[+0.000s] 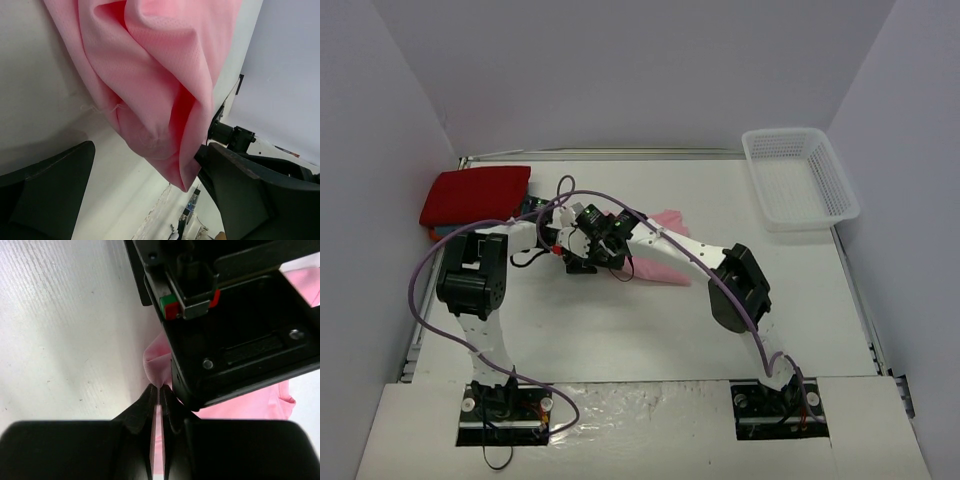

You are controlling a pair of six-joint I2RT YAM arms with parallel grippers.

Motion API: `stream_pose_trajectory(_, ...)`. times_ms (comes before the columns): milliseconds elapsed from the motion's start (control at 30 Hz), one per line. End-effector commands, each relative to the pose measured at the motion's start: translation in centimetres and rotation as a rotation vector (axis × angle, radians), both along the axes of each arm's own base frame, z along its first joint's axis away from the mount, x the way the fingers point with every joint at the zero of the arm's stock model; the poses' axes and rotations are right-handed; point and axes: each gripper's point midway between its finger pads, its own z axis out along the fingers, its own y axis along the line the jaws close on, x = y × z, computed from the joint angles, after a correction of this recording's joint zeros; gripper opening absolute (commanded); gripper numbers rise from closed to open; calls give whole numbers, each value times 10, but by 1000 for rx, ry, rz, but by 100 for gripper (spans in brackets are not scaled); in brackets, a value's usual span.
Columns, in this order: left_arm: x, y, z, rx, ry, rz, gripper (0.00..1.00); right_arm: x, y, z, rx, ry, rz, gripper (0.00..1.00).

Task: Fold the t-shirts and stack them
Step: Put the neatly folded tshirt into the corner of the board with the left arm

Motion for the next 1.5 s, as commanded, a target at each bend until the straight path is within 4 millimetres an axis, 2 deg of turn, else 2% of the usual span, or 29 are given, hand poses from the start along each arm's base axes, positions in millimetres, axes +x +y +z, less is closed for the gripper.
stream_pose_trajectory(0,3,-7,6,-24,-16,-4,94,12,-4,24,11,-49,-21,0)
stream_pose_trajectory(333,5,-22,-1,-29,-7,-30,94,12,-2,24,4,-39,-18,0)
stream_pose_trajectory(433,3,-26,-3,-41,3,-42,100,12,-1,24,3,-36,-16,0)
stream_pose_trajectory(467,4,-27,-3,-43,2,-44,92,11,-1,24,2,-34,-15,0)
stream_pose_trajectory(800,7,-32,-6,-41,11,-49,77,8,1,21,-2,-19,-6,0)
stream_pose_trajectory(867,8,-31,-7,-33,9,-46,77,5,2,19,-4,-12,1,0)
stream_pose_trajectory(933,9,-30,-9,-15,14,-40,84,3,3,18,-6,-7,6,0)
stream_pose_trajectory(1000,10,-29,-12,-3,15,-40,86,2,5,18,-5,-3,12,0)
stream_pose_trajectory(1233,13,-27,-24,33,56,-42,87,-4,9,18,-9,7,32,0)
stream_pose_trajectory(1467,16,-27,-42,59,115,-54,81,-8,12,15,-18,13,46,0)
